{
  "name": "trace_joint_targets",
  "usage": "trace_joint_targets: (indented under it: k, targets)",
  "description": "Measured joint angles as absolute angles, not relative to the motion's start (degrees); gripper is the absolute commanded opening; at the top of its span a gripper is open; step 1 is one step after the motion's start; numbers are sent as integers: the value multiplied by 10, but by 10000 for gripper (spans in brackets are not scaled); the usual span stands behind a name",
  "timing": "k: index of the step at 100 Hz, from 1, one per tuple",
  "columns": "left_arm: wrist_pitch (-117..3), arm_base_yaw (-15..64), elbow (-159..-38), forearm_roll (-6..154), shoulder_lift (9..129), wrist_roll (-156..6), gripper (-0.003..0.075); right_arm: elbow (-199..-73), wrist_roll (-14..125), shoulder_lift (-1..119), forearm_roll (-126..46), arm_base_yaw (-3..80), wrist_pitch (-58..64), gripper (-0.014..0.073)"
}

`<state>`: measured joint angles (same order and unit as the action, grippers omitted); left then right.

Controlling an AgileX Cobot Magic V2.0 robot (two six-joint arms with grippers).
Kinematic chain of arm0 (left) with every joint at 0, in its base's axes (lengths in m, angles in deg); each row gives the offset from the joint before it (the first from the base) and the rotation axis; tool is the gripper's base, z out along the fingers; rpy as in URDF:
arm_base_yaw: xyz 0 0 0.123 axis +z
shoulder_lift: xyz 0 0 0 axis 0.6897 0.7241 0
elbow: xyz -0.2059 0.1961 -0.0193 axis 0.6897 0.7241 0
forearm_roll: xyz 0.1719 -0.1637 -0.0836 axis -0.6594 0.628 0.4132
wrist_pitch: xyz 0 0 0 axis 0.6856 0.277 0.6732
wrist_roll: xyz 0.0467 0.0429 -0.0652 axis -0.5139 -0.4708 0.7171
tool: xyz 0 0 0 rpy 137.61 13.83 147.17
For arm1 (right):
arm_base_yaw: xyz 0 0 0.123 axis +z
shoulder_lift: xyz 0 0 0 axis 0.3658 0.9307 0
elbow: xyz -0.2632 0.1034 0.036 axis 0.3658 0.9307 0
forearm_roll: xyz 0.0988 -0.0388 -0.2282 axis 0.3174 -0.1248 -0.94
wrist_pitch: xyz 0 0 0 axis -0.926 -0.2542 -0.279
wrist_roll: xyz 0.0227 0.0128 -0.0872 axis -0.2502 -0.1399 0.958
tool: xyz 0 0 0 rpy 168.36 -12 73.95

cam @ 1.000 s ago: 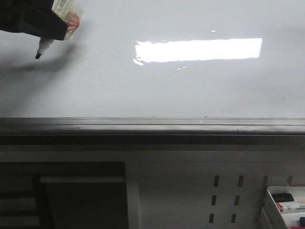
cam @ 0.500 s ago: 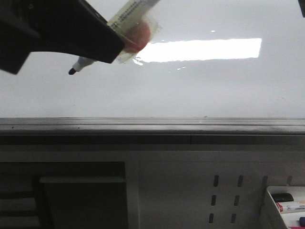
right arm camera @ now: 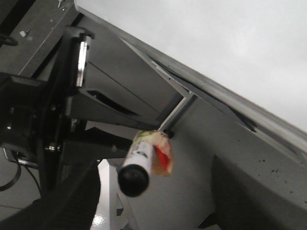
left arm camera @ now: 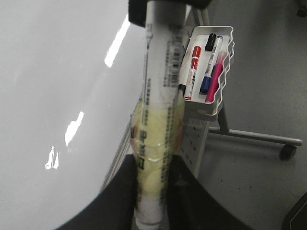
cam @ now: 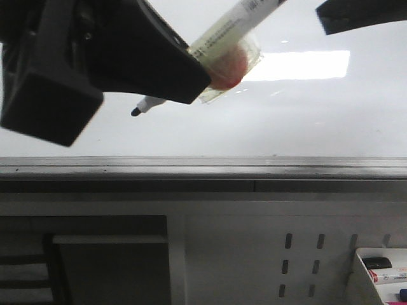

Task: Write number 4 on whiteboard

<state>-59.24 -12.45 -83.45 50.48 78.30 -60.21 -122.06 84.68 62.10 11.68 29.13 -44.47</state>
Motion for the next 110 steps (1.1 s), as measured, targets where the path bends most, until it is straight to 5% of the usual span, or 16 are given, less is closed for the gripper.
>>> trace_joint_targets:
  k: [63, 110]
  targets:
    - [-627, -124, -835, 498, 798, -604, -20, -1261, 864, 729, 121, 343, -458, 428]
    - [-628, -124, -835, 489, 803, -604, -20, -1261, 887, 730, 125, 343, -464, 136]
